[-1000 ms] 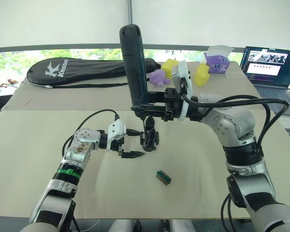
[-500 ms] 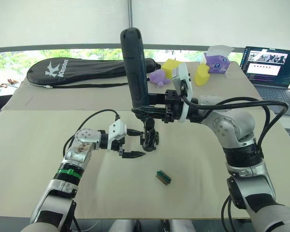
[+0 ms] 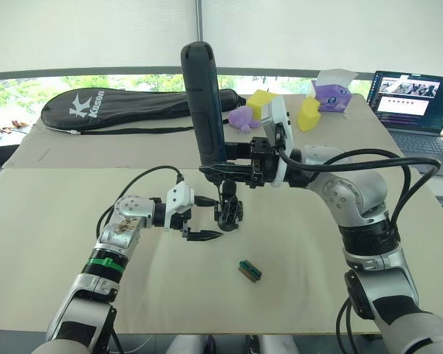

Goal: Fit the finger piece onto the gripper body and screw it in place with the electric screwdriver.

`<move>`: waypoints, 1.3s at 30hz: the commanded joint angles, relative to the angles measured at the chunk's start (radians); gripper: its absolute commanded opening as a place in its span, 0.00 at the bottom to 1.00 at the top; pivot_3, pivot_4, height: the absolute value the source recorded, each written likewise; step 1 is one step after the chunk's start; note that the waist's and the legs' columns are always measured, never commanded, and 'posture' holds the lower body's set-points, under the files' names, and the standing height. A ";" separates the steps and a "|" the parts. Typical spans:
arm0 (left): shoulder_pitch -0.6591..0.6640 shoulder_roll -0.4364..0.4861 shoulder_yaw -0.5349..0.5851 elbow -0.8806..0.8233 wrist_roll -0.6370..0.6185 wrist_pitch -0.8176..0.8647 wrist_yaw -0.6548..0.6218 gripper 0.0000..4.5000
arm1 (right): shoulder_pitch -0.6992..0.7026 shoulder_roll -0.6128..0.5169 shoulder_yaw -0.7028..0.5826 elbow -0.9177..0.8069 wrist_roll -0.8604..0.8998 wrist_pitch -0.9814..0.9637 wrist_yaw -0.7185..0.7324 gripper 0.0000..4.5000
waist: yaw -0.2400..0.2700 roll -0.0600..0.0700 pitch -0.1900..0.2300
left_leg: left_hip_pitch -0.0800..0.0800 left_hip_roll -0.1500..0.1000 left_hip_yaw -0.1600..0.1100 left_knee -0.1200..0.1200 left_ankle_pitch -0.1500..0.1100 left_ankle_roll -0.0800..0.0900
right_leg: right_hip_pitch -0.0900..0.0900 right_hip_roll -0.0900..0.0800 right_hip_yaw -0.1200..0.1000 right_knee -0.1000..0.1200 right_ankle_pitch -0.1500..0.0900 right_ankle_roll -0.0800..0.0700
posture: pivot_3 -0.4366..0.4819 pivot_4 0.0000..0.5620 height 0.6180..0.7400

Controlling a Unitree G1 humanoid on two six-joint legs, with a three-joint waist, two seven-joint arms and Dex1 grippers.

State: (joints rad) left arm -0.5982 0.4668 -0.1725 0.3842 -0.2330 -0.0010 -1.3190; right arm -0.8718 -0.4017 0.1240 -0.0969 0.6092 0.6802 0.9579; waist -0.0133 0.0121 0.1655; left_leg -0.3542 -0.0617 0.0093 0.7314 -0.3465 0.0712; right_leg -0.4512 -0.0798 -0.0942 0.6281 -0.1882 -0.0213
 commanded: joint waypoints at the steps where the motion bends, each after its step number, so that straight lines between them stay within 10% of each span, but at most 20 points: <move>1: -0.005 0.005 0.006 -0.026 -0.001 -0.008 0.001 1.00 | -0.039 0.004 -0.035 -0.020 0.009 -0.040 0.013 0.42 | 0.000 0.000 0.000 | 0.000 0.000 0.000 0.000 0.000 0.000 | 0.000 0.000 0.000 0.000 0.000 0.000 | 0.48 0.27 0.98; 39: -0.006 0.006 0.004 -0.011 0.007 -0.014 0.007 1.00 | -0.006 0.003 -0.021 -0.043 -0.011 -0.038 0.042 0.42 | 0.000 0.000 0.000 | 0.000 0.000 0.000 0.000 0.000 0.000 | 0.000 0.000 0.000 0.000 0.000 0.000 | 0.48 0.27 0.98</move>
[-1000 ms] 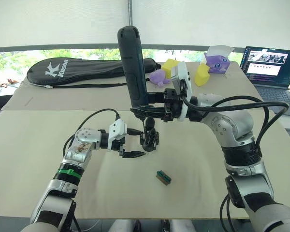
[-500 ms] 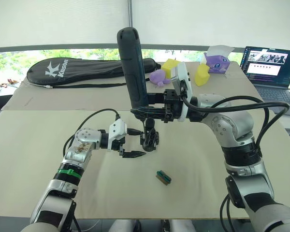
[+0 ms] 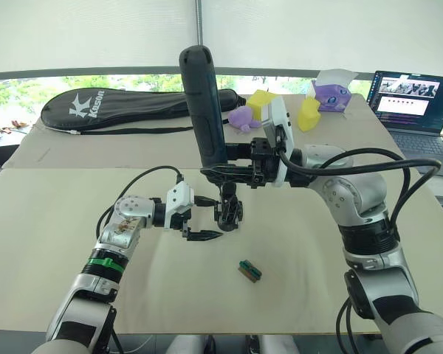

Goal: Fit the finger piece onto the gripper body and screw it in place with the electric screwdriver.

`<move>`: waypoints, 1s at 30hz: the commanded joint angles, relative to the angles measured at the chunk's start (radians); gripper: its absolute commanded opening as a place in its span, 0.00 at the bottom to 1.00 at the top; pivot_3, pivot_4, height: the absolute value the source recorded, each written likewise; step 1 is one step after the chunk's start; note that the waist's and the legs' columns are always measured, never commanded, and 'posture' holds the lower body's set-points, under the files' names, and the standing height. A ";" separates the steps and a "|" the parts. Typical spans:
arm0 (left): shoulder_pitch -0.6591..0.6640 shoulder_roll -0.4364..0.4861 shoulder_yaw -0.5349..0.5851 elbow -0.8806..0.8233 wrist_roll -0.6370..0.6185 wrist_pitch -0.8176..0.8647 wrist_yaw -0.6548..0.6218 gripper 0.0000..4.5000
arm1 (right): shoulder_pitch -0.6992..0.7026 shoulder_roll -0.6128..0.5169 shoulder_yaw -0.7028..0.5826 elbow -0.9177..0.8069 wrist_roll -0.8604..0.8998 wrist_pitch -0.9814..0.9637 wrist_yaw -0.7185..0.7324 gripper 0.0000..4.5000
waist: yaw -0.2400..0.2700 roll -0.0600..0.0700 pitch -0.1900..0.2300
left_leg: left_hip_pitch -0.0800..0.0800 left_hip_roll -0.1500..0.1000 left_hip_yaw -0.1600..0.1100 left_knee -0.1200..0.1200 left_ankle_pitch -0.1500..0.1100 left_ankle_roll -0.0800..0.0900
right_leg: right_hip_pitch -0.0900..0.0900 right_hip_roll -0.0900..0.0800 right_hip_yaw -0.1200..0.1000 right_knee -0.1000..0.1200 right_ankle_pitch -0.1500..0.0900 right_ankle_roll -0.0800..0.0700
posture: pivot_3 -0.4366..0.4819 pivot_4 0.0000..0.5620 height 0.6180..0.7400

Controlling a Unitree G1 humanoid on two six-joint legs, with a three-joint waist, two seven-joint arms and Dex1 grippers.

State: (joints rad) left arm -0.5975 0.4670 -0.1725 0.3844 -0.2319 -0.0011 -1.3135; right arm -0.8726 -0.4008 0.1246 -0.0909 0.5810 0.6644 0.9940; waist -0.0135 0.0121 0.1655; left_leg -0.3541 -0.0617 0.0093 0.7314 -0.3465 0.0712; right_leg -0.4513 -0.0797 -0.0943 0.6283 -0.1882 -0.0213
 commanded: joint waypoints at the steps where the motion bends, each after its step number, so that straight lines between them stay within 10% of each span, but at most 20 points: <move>1: -0.006 0.006 0.004 -0.011 0.007 -0.015 0.002 1.00 | -0.005 0.002 -0.022 -0.051 0.018 -0.021 0.006 0.42 | 0.000 0.000 0.000 | 0.000 0.000 0.000 0.000 0.000 0.000 | 0.000 0.000 0.000 0.000 0.000 0.000 | 0.48 0.27 0.98; 30: 0.001 -0.002 0.007 -0.019 0.011 -0.016 0.007 1.00 | -0.015 -0.008 -0.029 -0.053 0.022 -0.012 0.008 0.42 | 0.000 0.000 0.000 | 0.000 0.000 0.000 0.000 0.000 0.000 | 0.000 0.000 0.000 0.000 0.000 0.000 | 0.48 0.27 0.98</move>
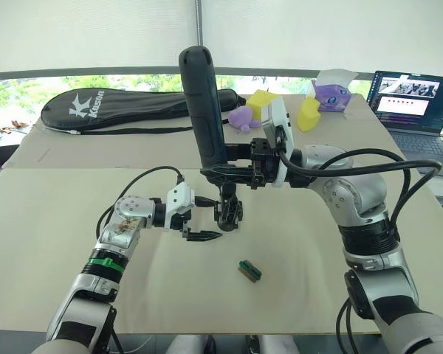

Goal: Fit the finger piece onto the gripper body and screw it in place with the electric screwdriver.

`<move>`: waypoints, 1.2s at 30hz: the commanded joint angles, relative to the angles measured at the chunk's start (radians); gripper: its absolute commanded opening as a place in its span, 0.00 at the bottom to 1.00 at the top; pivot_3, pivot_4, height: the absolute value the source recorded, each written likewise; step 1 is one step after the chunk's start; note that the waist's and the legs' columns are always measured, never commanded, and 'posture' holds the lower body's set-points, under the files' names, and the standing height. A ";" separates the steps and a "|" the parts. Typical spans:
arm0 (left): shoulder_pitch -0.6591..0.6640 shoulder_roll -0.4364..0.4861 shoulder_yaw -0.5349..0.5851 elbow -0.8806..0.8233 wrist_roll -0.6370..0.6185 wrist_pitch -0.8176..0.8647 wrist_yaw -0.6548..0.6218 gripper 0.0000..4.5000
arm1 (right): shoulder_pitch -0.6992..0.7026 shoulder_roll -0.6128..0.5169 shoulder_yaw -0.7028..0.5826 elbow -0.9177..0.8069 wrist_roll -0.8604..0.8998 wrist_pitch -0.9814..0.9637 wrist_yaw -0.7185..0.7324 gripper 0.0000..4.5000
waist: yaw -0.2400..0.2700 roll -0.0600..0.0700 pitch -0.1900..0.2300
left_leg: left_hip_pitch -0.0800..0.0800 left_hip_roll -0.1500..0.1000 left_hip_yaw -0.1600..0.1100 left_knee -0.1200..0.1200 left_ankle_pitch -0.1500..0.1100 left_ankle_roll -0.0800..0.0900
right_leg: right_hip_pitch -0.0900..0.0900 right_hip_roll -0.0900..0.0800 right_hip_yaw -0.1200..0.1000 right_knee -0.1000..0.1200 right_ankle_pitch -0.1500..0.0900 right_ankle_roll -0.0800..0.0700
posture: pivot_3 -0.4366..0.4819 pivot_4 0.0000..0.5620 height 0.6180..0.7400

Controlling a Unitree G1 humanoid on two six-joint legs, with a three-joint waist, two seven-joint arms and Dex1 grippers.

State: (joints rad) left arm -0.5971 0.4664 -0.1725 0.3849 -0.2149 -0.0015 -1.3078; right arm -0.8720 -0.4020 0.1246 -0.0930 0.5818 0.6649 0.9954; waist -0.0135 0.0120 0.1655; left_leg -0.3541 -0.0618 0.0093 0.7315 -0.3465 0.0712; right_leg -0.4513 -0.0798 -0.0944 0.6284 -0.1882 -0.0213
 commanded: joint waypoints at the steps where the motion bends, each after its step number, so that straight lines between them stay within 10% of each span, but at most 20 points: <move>1: 0.001 -0.001 0.007 -0.020 -0.006 -0.016 0.002 1.00 | -0.014 -0.007 -0.029 -0.051 0.021 -0.012 0.007 0.42 | 0.000 0.000 0.000 | 0.000 0.000 0.000 0.000 0.000 0.000 | 0.000 0.000 0.000 0.000 0.000 0.000 | 0.48 0.27 0.98; 36: 0.001 -0.004 0.006 -0.022 -0.006 -0.019 0.001 1.00 | -0.030 -0.004 -0.034 -0.042 0.022 -0.013 -0.003 0.42 | 0.000 0.000 0.000 | 0.000 0.000 0.000 0.000 0.000 0.000 | 0.000 0.000 0.000 0.000 0.000 0.000 | 0.48 0.27 0.98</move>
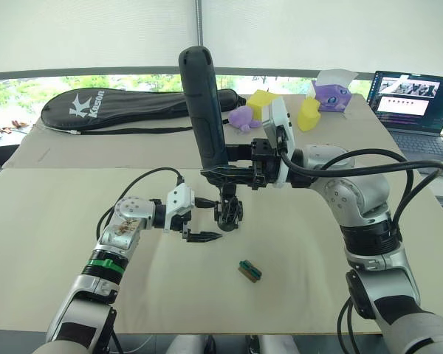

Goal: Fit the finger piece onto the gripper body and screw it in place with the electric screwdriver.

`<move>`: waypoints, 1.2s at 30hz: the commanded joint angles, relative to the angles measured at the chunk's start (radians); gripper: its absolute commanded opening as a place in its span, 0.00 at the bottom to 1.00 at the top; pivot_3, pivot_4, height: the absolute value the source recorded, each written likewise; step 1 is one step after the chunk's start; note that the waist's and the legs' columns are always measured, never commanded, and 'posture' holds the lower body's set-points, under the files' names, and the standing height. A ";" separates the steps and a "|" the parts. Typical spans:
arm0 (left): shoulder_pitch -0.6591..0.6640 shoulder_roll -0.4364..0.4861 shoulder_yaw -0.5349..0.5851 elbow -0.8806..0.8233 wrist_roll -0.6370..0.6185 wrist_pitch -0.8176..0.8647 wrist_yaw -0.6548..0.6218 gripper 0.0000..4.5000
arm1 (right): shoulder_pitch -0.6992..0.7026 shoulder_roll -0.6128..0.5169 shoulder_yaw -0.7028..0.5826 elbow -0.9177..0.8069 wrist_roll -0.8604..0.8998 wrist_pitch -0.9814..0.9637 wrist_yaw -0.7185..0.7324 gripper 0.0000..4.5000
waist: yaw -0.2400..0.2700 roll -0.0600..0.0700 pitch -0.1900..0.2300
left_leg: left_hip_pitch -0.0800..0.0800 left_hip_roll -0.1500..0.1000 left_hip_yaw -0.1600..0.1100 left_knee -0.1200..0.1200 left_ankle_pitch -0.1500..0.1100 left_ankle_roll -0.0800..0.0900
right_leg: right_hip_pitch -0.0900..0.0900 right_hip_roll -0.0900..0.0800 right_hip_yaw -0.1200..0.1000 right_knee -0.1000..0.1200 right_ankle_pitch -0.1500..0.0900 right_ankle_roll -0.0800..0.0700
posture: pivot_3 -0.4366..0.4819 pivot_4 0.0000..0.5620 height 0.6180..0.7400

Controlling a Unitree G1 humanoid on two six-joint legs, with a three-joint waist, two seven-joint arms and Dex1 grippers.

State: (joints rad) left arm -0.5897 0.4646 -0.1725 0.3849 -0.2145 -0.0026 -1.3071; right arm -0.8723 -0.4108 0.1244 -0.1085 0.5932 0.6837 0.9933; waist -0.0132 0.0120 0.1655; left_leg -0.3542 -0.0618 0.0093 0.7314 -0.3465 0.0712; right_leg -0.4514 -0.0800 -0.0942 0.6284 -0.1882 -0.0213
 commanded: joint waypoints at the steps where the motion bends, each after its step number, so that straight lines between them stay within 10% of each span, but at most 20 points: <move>1: -0.007 -0.003 0.006 -0.021 -0.006 -0.018 0.001 1.00 | -0.026 0.006 -0.032 -0.024 0.007 -0.037 -0.001 0.42 | 0.000 0.000 0.000 | 0.000 0.000 0.000 0.000 0.000 0.000 | 0.000 0.000 0.000 0.000 0.000 0.000 | 0.48 0.27 0.98; 33: -0.112 -0.151 0.004 0.230 0.063 -0.120 0.108 1.00 | 0.073 -0.006 -0.028 -0.047 -0.036 -0.107 -0.017 0.42 | 0.004 0.000 0.000 | 0.000 -0.001 0.000 0.000 0.000 0.000 | 0.000 0.000 0.000 0.001 0.000 0.000 | 0.48 0.27 0.98; 36: -0.134 -0.163 0.005 0.290 0.074 -0.161 0.107 0.81 | 0.089 -0.009 -0.029 -0.050 -0.035 -0.120 -0.013 0.42 | 0.005 -0.001 0.000 | 0.000 -0.001 0.000 0.000 0.000 0.000 | 0.000 -0.001 0.000 0.001 0.000 0.000 | 0.48 0.27 0.98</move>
State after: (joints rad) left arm -0.6955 0.2960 -0.1791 0.6539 -0.1462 -0.1330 -1.2135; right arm -0.7928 -0.4085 0.1172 -0.1313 0.5613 0.5854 0.9783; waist -0.0083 0.0114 0.1652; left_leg -0.3541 -0.0630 0.0094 0.7317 -0.3465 0.0713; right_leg -0.4510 -0.0811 -0.0942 0.6288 -0.1881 -0.0212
